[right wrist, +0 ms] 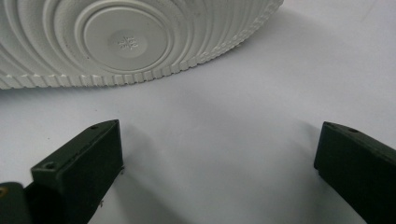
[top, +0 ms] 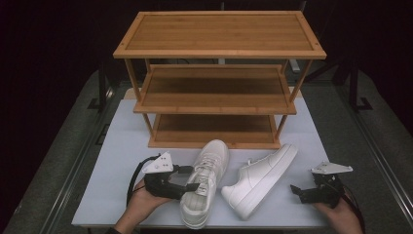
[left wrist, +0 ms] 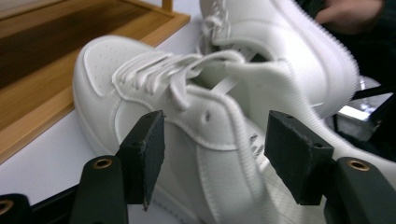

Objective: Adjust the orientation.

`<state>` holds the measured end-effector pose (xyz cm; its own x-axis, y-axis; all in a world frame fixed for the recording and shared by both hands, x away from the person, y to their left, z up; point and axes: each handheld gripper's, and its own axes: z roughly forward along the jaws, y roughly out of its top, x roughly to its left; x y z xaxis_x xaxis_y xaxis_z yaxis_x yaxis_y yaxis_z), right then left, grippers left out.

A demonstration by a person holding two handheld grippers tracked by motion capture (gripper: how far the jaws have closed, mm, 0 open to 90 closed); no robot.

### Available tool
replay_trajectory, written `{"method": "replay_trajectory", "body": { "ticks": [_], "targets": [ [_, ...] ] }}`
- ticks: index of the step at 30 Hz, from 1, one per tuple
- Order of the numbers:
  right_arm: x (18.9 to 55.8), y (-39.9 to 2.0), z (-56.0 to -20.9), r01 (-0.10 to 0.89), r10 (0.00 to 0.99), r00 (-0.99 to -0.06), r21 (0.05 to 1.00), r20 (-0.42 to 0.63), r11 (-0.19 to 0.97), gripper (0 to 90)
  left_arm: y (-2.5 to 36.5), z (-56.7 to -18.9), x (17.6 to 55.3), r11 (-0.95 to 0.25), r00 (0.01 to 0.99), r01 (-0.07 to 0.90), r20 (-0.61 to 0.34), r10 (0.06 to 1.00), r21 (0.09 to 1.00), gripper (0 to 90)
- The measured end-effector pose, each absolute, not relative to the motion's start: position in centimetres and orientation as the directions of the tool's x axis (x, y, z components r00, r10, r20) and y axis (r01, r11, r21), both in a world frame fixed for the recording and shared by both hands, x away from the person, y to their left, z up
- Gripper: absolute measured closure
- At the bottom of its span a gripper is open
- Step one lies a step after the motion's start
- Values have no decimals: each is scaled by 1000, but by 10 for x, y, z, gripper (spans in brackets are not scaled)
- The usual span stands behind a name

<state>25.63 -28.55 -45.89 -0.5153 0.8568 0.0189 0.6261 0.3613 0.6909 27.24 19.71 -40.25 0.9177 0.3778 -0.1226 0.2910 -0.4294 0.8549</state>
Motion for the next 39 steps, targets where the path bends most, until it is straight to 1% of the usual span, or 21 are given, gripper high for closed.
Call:
{"method": "replay_trajectory", "body": {
  "ticks": [1,3,8,14,15,17,19,20,21,22,27,33,39],
  "targets": [
    [256,-286,-459,626,857,-516,691,19,362,6,196,-404,273,-436,917,291,-119,381,851,405],
    [256,-286,-459,626,857,-516,691,19,361,6,195,-405,273,-444,914,294,-113,389,846,452],
    [256,-286,-459,626,857,-515,691,19,362,6,194,-403,272,-453,913,291,-102,395,843,501],
    [256,-286,-459,626,857,-516,691,19,361,6,195,-400,270,-453,909,301,-108,404,839,591],
    [256,-286,-459,626,857,-515,691,19,361,6,194,-399,270,-460,908,304,-107,406,835,633],
    [256,-286,-459,626,857,-516,691,19,361,6,194,-397,269,-469,904,312,-106,414,826,669],
    [256,-286,-459,626,857,-516,691,19,361,6,194,-396,268,-467,898,317,-103,427,826,730],
    [256,-286,-459,626,857,-516,691,19,361,6,194,-395,268,-473,894,317,-92,439,822,730],
    [256,-286,-459,626,857,-516,691,19,361,6,195,-394,268,-475,888,318,-82,453,820,788],
    [256,-286,-459,626,857,-515,691,19,361,6,196,-394,269,-474,882,321,-76,465,820,811],
    [256,-286,-459,626,857,-515,691,19,361,6,206,-393,275,-437,861,343,-91,501,832,840],
    [256,-286,-459,626,857,-516,691,19,361,6,213,-387,275,-425,857,340,-90,507,839,845],
    [256,-286,-459,626,857,-515,691,19,361,7,235,-383,272,-399,837,355,-97,539,845,845]
  ]
}}
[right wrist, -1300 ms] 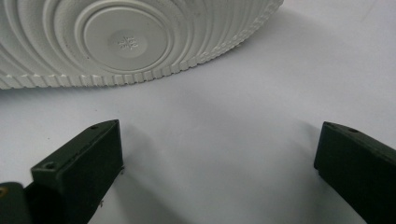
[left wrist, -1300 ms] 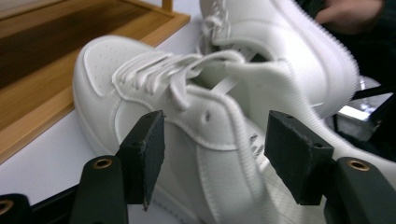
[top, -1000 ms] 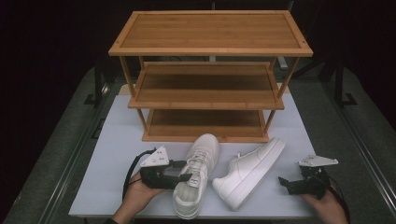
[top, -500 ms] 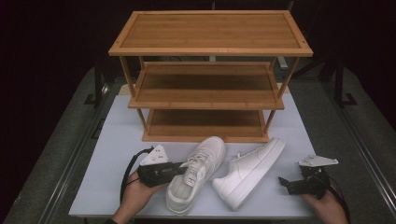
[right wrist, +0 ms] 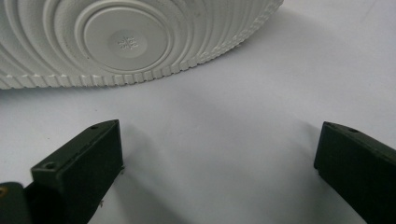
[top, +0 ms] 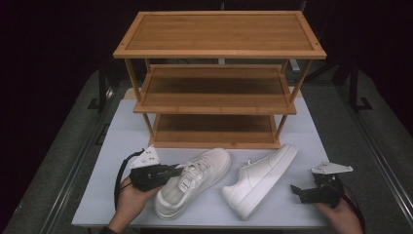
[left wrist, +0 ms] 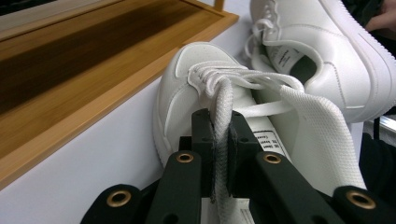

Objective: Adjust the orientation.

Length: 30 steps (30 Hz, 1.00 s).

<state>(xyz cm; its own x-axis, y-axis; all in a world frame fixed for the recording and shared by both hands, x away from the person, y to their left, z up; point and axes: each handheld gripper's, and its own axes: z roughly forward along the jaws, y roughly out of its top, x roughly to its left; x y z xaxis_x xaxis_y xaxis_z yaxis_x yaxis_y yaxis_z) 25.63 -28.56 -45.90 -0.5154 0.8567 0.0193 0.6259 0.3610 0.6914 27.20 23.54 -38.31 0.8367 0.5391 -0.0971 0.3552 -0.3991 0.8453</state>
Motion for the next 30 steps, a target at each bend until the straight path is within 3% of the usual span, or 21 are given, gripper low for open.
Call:
{"method": "replay_trajectory", "body": {
  "ticks": [14,30],
  "targets": [
    [257,-286,-459,627,856,-516,689,20,362,6,301,-389,265,-297,750,410,-133,647,863,844],
    [256,-286,-459,626,857,-516,691,19,361,6,308,-397,260,-303,747,427,-143,649,852,824]
  ]
}}
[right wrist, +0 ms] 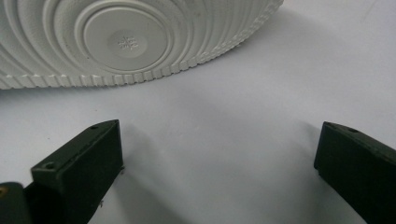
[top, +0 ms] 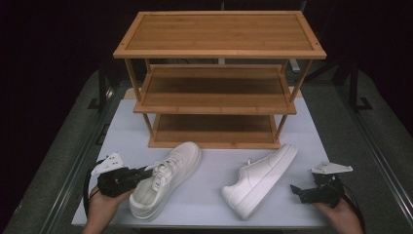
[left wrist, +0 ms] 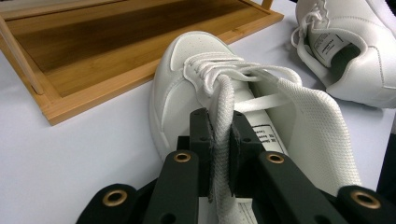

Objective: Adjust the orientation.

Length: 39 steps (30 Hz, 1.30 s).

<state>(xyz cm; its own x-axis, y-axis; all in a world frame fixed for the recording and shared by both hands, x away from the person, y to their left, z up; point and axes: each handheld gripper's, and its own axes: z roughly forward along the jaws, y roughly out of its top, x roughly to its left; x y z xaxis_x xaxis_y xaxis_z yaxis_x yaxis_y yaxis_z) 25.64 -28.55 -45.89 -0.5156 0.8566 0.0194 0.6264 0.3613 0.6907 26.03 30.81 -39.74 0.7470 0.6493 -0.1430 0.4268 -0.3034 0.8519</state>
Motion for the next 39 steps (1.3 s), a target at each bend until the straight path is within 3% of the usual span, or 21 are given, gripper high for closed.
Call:
{"method": "replay_trajectory", "body": {
  "ticks": [7,17,24,25,32,39],
  "targets": [
    [256,-286,-459,626,856,-516,690,19,363,6,308,-392,259,-331,768,405,-120,629,852,717],
    [256,-286,-459,626,856,-516,690,18,363,6,338,-381,256,-300,740,416,-129,660,858,451],
    [257,-285,-458,627,856,-517,687,14,367,6,368,-394,257,-334,672,471,-86,736,816,346],
    [257,-285,-458,627,856,-517,687,14,367,6,373,-399,259,-349,656,492,-76,751,798,291],
    [257,-285,-458,633,857,-514,683,18,365,5,380,-421,265,-386,611,537,-30,791,750,156],
    [257,-285,-459,627,856,-517,688,15,366,6,378,-441,278,-425,595,564,9,804,708,84]
  ]
}}
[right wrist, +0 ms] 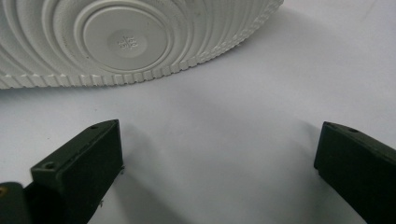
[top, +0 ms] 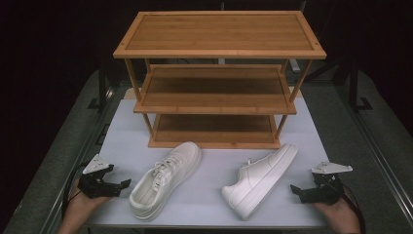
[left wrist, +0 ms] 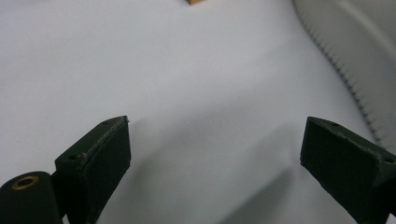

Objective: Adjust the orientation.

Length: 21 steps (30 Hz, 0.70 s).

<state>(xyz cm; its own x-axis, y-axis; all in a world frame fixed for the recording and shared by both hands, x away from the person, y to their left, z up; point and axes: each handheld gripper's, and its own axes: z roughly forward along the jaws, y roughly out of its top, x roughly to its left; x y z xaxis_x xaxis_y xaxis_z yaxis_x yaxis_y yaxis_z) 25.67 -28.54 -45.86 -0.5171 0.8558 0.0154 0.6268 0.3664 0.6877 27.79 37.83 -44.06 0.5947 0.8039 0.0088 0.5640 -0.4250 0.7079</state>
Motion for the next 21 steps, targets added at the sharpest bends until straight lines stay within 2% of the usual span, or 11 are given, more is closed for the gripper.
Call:
{"method": "replay_trajectory", "body": {
  "ticks": [4,11,12,16,17,18,19,21],
  "targets": [
    [257,-285,-459,628,856,-516,687,16,366,6,374,-449,281,-443,601,569,17,799,693,41],
    [256,-287,-455,646,860,-509,679,44,348,39,374,-450,281,-447,602,564,25,798,695,41],
    [254,-291,-450,653,854,-514,682,79,330,116,374,-450,281,-446,602,564,24,798,695,41],
    [251,-295,-444,652,856,-509,692,96,310,187,374,-450,281,-442,600,567,19,800,695,41],
    [248,-296,-441,644,854,-511,701,97,306,249,374,-450,281,-441,600,567,18,800,696,41],
    [245,-300,-434,629,844,-524,721,117,290,381,374,-450,281,-443,601,565,21,799,696,42],
    [245,-300,-434,629,844,-524,721,117,290,381,374,-450,281,-443,601,565,21,799,696,42],
    [242,-301,-426,604,834,-540,743,114,289,509,374,-450,281,-441,600,566,19,800,696,42]
  ]
}}
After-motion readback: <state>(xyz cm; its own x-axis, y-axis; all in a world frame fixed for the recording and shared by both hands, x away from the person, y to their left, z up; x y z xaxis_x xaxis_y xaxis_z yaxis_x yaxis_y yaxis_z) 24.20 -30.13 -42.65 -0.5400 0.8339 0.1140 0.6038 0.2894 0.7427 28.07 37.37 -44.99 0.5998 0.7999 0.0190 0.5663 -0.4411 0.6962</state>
